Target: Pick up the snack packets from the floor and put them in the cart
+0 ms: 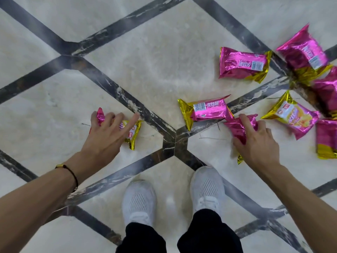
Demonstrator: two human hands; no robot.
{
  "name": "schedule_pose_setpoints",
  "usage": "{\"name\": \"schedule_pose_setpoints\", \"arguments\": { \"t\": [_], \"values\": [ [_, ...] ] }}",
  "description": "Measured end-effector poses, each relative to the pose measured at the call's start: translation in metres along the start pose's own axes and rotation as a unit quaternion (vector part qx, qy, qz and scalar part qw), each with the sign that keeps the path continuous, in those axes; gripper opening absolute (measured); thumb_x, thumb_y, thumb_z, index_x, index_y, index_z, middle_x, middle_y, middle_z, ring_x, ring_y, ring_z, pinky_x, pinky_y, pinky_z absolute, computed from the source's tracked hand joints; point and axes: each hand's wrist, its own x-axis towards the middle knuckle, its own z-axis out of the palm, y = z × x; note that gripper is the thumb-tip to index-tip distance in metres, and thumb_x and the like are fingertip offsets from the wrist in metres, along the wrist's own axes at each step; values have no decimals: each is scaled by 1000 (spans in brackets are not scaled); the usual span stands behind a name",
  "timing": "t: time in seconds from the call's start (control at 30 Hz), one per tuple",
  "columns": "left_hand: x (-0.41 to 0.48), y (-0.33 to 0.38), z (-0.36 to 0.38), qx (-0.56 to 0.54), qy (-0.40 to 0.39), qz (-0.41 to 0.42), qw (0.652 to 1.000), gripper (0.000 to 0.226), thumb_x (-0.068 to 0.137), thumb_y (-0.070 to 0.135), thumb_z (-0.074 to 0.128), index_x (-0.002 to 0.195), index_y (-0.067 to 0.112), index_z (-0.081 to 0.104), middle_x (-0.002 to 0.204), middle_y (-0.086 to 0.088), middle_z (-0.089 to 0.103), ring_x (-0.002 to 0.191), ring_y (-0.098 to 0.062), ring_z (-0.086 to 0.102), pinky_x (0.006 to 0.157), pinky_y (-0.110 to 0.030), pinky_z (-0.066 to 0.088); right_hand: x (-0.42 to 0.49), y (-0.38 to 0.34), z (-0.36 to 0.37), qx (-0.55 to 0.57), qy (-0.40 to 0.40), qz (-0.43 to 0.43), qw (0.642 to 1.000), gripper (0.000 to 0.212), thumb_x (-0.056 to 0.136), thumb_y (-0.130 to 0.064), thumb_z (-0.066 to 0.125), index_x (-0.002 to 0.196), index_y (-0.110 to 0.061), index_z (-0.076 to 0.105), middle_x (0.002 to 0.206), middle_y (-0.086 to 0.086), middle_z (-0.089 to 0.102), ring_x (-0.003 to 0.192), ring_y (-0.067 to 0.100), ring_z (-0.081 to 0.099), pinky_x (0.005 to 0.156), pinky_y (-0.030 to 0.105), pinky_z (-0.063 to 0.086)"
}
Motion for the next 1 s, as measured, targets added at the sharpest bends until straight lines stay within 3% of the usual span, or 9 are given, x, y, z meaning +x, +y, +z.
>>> {"name": "schedule_pose_setpoints", "arguments": {
  "t": [0.13,0.3,0.4,0.53,0.63,0.8,1.0],
  "values": [
    [-9,4,-12,-12,-1,-69,998,108,78,21,70,163,27,4,118,-22,53,94,-41,53,101,-67,28,-10,1,-11,12,-1,17,1000,65,93,-34,64,148,-29,31,117,21,43,98,46,54,62,41,41],
    [-39,17,-73,-128,17,-118,985,96,83,28,71,162,27,17,99,-20,48,79,-37,47,65,-46,41,-46,-11,-64,26,11,20,999,64,91,-35,65,148,-31,34,114,20,46,93,43,55,57,38,39],
    [-64,25,-131,-189,47,-155,969,89,85,28,70,161,22,23,95,-19,45,76,-37,45,57,-43,42,-75,-25,-115,27,29,-10,999,65,90,-35,66,148,-32,35,119,22,48,98,43,56,55,37,38],
    [-94,28,-225,-240,76,-217,943,77,92,33,62,159,21,24,96,-17,46,75,-35,48,56,-41,45,-109,-36,-202,23,74,-8,997,63,92,-35,64,148,-30,36,119,25,51,101,45,56,55,34,34],
    [-112,20,-311,-316,121,-266,902,71,94,36,61,156,30,27,96,-11,45,77,-30,48,53,-39,44,-139,-41,-271,33,115,-25,993,60,92,-34,63,147,-28,39,115,23,52,92,42,58,53,30,29],
    [-153,-7,-441,-371,169,-300,863,71,94,38,60,155,38,23,104,-8,46,86,-31,53,58,-44,51,-199,-54,-389,62,142,-3,988,67,92,-38,64,150,-26,35,118,25,55,94,44,60,55,32,34],
    [-224,-29,-594,-430,200,-339,813,65,96,46,55,151,38,22,106,-6,47,76,-32,57,61,-45,53,-283,-67,-542,112,191,21,975,67,91,-41,63,149,-23,35,110,20,54,96,42,60,56,36,42]
  ]
}}
